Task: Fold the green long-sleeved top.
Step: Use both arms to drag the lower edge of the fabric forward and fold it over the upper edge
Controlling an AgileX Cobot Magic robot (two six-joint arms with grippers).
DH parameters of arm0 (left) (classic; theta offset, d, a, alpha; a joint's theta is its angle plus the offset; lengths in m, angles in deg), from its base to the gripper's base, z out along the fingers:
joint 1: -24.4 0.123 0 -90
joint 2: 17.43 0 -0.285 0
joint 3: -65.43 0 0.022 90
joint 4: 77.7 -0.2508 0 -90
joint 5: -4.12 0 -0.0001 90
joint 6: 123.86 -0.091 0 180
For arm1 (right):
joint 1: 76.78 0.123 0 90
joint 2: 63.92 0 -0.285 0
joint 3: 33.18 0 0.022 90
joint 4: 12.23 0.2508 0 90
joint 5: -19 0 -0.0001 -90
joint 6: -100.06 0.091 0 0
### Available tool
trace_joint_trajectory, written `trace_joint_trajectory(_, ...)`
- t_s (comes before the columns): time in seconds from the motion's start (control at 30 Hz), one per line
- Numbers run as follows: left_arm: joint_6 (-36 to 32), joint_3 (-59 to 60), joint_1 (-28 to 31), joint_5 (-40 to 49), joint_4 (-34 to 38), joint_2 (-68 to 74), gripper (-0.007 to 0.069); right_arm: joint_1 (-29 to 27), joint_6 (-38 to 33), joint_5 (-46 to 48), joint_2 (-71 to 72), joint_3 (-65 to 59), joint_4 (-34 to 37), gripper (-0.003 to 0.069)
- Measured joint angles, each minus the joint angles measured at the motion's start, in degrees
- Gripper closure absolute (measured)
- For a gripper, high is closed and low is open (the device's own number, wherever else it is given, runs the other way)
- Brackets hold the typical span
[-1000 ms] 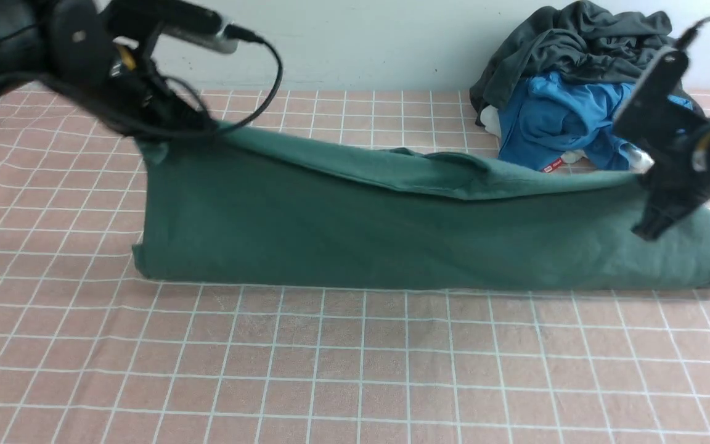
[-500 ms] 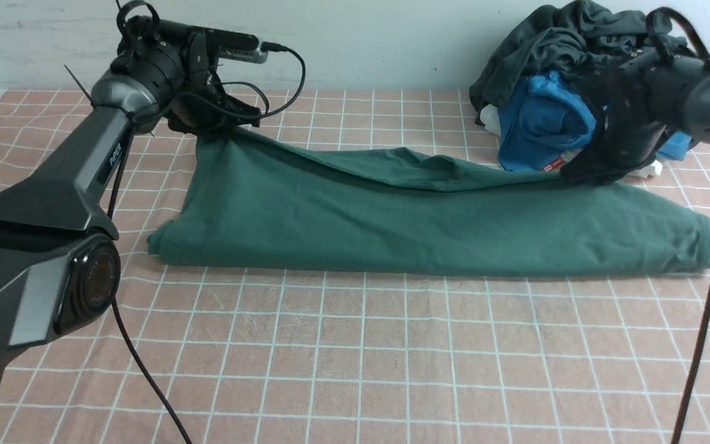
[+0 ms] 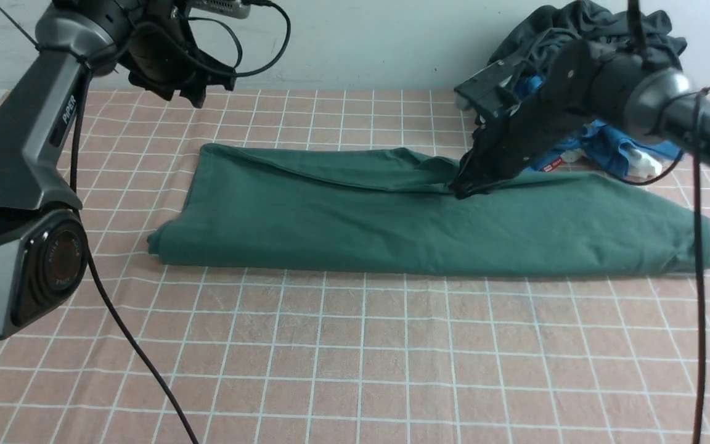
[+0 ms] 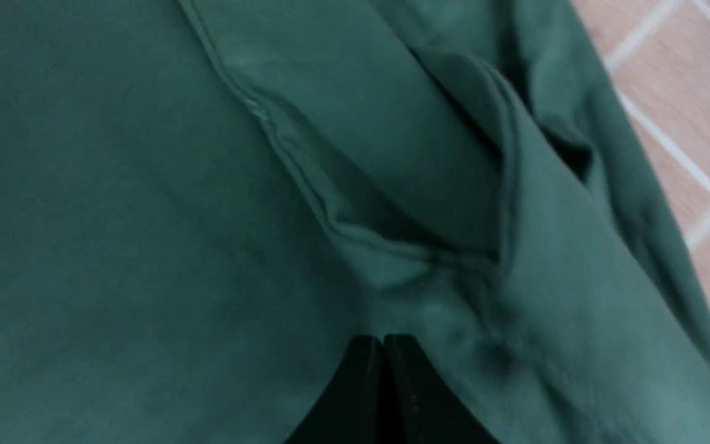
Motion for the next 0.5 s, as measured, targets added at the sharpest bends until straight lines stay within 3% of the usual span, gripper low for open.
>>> trace_joint_trajectory(0.17,-1.7,0.0,-0.29,0.43,5.76,-5.64,0.0468,-0.08,-4.69,-16.81,-3.75,-0.11,1.7,0.067)
trace_joint_trajectory(0.27,-2.88,0.0,-0.46,0.43,7.2,-10.63,0.0472,-1.41,0.74,-28.13,-3.92,-0.48,3.39,0.0664)
trace_joint_trajectory(0.33,-2.88,0.83,-0.46,0.43,7.33,-14.14,0.0472,-3.09,4.97,-30.87,-2.77,-0.5,4.85,0.0644)
trace_joint_trajectory(0.47,-2.88,6.78,-0.46,0.43,7.38,-20.95,0.0472,-6.49,7.92,-25.1,1.11,-0.55,4.45,0.0577)
trace_joint_trajectory(0.5,-2.88,13.09,-0.46,0.35,7.45,-25.89,0.0472,-8.61,8.85,-19.0,3.74,-0.55,2.81,0.0537)
